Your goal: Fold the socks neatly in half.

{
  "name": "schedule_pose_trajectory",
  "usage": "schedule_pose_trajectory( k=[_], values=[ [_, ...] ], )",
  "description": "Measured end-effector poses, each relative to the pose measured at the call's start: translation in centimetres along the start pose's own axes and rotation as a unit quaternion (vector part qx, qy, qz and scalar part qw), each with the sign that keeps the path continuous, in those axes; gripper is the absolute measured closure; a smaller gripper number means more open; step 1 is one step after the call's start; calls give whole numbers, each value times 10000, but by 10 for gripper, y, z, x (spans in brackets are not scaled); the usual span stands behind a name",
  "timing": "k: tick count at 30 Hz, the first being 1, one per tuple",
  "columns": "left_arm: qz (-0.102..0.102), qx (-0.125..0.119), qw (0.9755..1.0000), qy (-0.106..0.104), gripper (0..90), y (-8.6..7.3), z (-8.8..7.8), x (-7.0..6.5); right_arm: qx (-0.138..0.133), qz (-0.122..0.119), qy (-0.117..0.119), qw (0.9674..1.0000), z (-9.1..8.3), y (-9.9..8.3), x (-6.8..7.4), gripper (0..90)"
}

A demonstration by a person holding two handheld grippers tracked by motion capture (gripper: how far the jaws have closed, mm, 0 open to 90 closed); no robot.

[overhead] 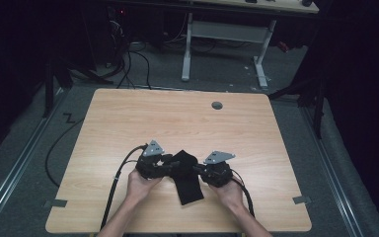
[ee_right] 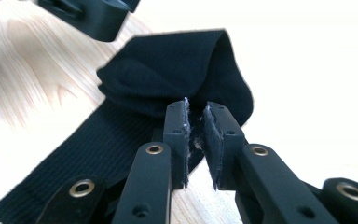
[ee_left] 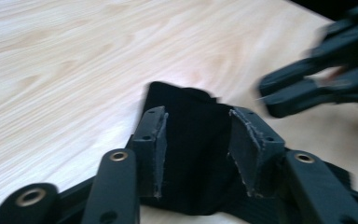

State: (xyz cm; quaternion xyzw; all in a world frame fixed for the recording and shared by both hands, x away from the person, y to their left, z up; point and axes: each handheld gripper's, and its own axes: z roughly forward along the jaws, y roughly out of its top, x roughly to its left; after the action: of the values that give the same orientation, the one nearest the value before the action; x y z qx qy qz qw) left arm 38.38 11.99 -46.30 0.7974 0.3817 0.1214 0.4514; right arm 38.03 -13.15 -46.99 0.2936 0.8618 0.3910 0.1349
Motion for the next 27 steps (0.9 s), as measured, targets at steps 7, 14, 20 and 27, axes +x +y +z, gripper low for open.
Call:
schedule_pose_trajectory(
  k=[7, 14, 20, 27],
  values=[
    [-301, 440, 9978, 390, 409, -3, 21, 12, -157, -107, 75, 9998, 0, 10, 10, 784],
    [-432, 604, 9962, 454, 379, -7, 35, 18, -192, -152, 140, 9996, 9, 24, 18, 776],
    [-427, 794, 9949, 443, 396, -8, 44, 19, 365, -284, 157, 9988, 28, 8, 18, 770],
    [-258, 840, 9951, 464, 470, -4, 49, 16, 301, -207, 162, 9992, 26, 1, 17, 730]
  ],
)
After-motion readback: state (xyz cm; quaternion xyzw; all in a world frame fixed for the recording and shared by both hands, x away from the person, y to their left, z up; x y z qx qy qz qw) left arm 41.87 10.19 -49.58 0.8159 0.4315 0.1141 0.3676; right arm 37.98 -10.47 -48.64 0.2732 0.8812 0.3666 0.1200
